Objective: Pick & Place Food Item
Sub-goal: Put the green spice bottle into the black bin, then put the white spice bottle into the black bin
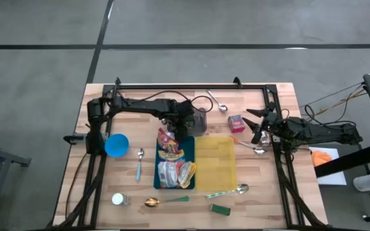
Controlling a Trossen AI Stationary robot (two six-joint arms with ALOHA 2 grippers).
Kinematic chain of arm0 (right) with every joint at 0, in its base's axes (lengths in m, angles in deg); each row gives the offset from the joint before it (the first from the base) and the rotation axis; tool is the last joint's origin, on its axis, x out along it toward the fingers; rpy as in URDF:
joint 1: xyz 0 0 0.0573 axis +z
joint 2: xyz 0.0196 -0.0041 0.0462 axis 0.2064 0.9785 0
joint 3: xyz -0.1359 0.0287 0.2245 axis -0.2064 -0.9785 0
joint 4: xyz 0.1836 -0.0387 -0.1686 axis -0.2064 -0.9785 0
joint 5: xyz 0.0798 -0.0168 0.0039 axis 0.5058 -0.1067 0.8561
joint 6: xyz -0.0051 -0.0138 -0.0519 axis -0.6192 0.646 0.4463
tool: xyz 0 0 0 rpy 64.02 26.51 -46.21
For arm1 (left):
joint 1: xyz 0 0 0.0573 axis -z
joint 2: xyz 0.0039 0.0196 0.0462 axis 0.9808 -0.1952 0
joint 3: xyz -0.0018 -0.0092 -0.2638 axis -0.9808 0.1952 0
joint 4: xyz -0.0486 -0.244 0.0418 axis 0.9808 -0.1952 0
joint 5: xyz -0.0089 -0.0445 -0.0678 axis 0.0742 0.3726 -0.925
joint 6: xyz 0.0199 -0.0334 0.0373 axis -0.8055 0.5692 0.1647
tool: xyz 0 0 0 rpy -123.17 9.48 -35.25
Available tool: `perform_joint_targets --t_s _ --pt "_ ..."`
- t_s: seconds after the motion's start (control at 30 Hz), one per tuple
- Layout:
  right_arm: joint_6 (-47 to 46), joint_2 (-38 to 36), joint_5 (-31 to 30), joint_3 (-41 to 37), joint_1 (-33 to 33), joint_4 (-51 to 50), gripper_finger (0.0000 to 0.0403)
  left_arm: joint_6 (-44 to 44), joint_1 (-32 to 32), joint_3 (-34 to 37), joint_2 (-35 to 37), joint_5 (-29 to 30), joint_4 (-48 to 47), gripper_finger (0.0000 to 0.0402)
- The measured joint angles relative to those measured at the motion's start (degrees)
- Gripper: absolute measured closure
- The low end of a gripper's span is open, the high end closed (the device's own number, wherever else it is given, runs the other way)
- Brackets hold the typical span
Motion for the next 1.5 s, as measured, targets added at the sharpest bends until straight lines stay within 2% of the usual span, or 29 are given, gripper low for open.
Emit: perform_joint_targets --t_s 0.37,0.67,0.83,1.17,1.5 --pt "0.0 0.0 0.0 0.0 0.0 0.0 0.0203 0.4 -0.1 0.0 0.0 -0.2 0.0 0.0198" --pt "0.0 0.0 0.0 0.0 0.0 0.0 0.0203 0.4 -0.1 0.0 0.0 -0.2 0.1 0.012" --pt "0.0 0.0 0.0 0.0 0.0 0.0 0.0203 0.4 -0.1 0.0 0.1 -0.2 0.1 0.0096" --pt "0.0 0.0 0.0 0.0 0.0 0.0 0.0203 0.4 -0.1 0.0 2.0 1.1 0.0 0.0093" --pt "0.0 0.0 0.0 0.0 0.0 0.0 0.0203 0.9 0.0 0.0 8.3 4.6 0.1 0.0093"
